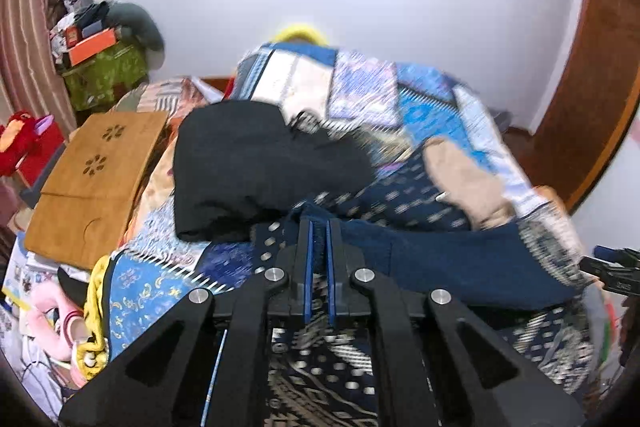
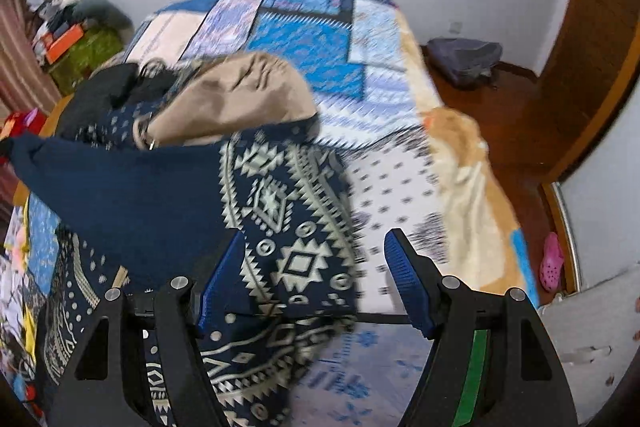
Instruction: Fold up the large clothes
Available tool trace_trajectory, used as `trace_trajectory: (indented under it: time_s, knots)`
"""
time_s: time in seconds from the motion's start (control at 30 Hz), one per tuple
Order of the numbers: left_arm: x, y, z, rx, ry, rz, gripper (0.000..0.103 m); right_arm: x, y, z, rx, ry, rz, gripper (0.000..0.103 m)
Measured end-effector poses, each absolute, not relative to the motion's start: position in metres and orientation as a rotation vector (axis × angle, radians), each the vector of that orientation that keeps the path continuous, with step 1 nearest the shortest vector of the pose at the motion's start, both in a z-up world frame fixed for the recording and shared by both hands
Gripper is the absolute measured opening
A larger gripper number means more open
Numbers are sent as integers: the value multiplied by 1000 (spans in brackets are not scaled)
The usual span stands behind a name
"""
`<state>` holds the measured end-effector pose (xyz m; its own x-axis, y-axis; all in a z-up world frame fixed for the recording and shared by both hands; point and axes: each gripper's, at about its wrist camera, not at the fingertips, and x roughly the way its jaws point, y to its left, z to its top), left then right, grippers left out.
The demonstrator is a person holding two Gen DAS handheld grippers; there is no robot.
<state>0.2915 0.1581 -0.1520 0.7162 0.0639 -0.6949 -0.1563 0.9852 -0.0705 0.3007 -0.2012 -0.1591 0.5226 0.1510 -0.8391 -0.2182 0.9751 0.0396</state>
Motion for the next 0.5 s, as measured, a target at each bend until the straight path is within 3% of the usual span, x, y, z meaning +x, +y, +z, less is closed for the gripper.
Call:
trace_trajectory:
  time_s: [0.3, 0.5]
  knots:
    - [300, 175, -279, -74, 1098, 167, 5, 300, -187, -211, -101, 1118, 220, 69]
    - [296, 181, -273, -94, 1119, 158, 8, 298, -191, -194, -71, 1111, 238, 69]
